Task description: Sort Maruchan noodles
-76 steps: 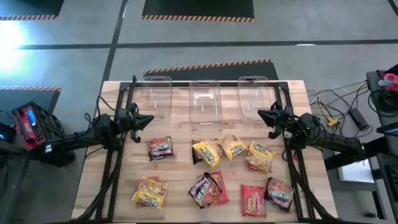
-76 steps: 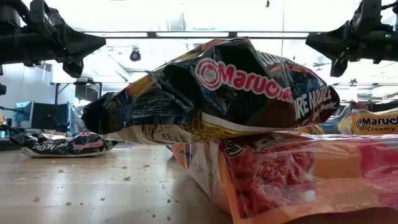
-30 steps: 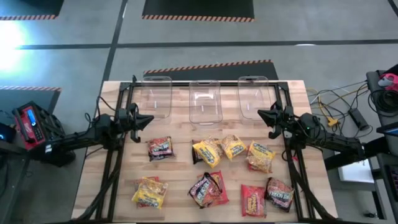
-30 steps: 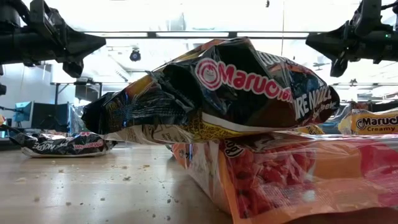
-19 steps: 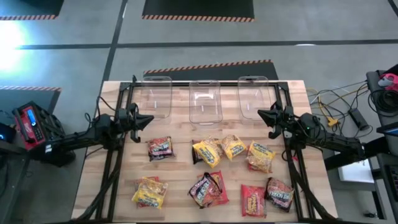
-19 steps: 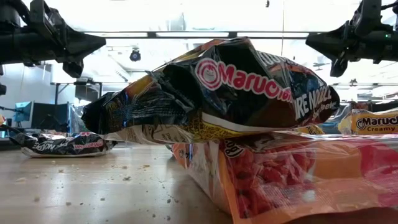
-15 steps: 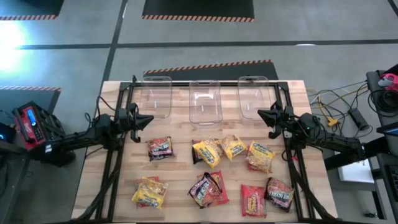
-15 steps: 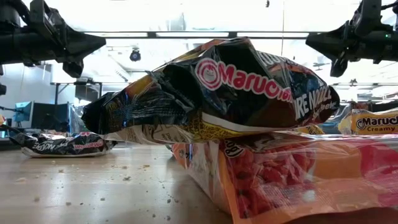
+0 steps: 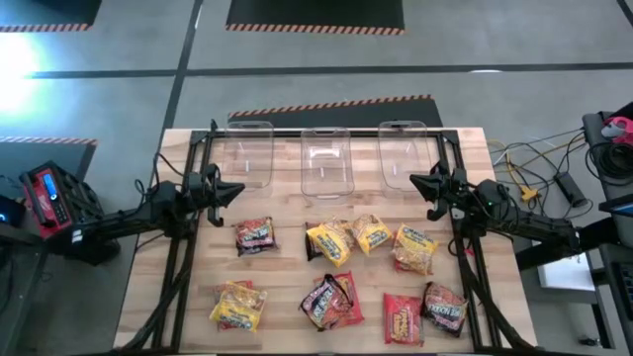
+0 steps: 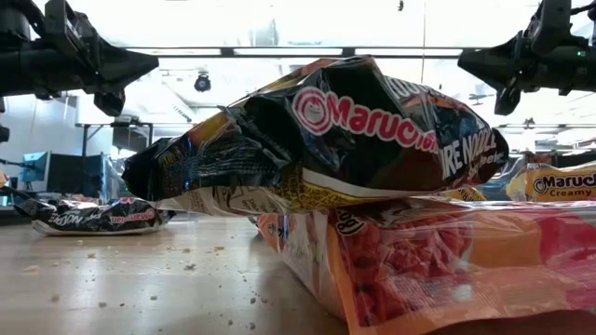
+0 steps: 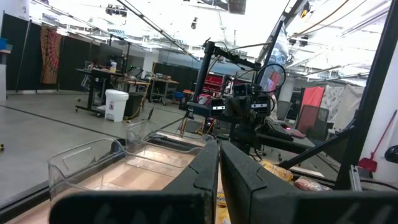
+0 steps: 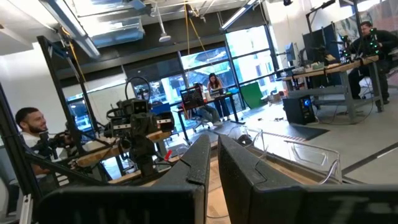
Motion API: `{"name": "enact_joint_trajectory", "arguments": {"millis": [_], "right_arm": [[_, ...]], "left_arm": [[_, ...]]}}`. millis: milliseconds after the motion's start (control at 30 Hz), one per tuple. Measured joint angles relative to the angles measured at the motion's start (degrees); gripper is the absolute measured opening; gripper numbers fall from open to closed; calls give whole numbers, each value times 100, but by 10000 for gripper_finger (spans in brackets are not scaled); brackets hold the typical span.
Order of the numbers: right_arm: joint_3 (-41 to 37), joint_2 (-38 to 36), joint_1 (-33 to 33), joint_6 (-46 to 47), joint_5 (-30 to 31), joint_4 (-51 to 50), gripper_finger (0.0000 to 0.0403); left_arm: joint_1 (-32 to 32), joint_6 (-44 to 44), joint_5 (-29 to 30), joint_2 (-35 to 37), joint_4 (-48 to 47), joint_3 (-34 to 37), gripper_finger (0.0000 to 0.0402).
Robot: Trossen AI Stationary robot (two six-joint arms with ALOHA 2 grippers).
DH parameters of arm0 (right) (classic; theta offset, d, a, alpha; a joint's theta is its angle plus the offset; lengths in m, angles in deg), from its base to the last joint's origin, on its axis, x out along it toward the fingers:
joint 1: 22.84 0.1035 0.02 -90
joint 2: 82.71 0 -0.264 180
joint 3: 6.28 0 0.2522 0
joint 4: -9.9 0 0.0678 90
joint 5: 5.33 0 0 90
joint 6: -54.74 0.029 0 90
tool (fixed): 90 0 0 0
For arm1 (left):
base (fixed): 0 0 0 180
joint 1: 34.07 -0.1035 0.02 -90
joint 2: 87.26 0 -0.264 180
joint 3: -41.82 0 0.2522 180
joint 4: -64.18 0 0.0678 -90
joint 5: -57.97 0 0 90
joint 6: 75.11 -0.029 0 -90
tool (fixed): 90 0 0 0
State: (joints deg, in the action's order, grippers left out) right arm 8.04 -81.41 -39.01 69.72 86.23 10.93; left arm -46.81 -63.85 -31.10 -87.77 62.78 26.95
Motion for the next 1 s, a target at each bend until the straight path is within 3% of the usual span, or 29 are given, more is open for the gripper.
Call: {"name": "enact_joint_trajectory", "arguments": {"millis": [1000], "right_arm": [[0, 0, 0, 0, -2, 0, 22]], "left_arm": [[-2, -1, 1, 2, 2, 0, 0]]}}
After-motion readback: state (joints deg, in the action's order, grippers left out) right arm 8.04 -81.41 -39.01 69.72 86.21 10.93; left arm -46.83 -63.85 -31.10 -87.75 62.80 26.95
